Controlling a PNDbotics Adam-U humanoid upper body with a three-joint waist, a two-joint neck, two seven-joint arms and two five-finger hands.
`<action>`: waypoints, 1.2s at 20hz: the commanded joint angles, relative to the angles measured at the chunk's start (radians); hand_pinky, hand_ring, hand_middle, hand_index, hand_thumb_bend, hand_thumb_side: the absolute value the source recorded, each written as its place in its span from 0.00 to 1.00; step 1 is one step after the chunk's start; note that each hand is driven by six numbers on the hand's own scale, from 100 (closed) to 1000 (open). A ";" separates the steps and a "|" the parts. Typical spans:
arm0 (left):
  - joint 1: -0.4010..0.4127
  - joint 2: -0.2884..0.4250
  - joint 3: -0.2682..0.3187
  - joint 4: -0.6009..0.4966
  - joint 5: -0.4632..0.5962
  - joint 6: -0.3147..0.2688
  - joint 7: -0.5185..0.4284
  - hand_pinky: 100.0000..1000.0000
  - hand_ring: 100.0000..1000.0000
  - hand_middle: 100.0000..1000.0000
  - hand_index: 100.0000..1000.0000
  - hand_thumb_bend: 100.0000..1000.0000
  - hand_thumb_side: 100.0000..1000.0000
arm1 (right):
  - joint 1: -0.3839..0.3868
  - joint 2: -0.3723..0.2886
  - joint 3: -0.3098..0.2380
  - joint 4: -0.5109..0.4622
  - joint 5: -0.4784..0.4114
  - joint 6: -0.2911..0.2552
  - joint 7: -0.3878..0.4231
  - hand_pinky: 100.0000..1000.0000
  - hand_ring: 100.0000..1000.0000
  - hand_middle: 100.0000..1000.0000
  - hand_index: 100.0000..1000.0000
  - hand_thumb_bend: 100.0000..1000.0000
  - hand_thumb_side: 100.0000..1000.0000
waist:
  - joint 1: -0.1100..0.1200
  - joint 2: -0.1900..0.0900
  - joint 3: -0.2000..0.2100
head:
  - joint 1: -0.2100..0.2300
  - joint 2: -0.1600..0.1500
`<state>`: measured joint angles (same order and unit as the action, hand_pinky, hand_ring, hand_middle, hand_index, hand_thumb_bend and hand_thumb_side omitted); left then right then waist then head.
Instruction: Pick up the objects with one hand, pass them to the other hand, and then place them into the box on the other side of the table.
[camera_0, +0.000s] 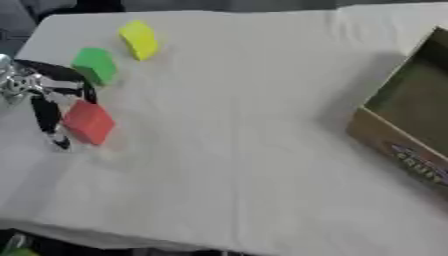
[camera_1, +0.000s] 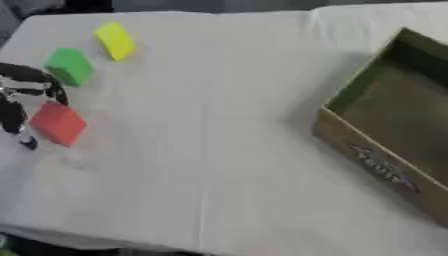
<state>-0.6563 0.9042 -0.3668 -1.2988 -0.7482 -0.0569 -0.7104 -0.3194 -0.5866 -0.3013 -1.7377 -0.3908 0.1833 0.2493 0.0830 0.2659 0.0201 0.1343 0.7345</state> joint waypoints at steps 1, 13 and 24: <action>-0.011 0.021 0.017 0.004 -0.012 -0.005 0.029 0.75 0.80 0.72 0.76 0.63 0.00 | -0.009 -0.026 -0.004 -0.009 0.006 -0.003 0.007 1.00 0.83 1.00 0.96 0.00 0.76 | -0.006 0.002 0.001 | 0.004 0.000; -0.002 0.003 0.022 0.047 0.010 -0.007 0.125 0.66 0.70 0.56 0.60 0.49 0.00 | -0.009 -0.025 -0.005 -0.009 0.008 -0.003 0.009 1.00 0.83 1.00 0.96 0.00 0.76 | -0.008 0.004 0.000 | 0.008 0.003; 0.029 0.020 0.049 -0.010 0.119 0.025 0.197 0.58 0.52 0.37 0.41 0.34 0.00 | -0.009 -0.026 -0.006 -0.010 0.007 -0.003 0.009 1.00 0.83 1.00 0.96 0.00 0.76 | -0.008 0.005 0.001 | 0.008 0.004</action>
<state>-0.6187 0.8826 -0.3405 -1.2816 -0.6504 -0.0394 -0.5186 -0.3195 -0.5866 -0.3011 -1.7377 -0.3865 0.1825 0.2569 0.0829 0.2684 0.0202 0.1400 0.7373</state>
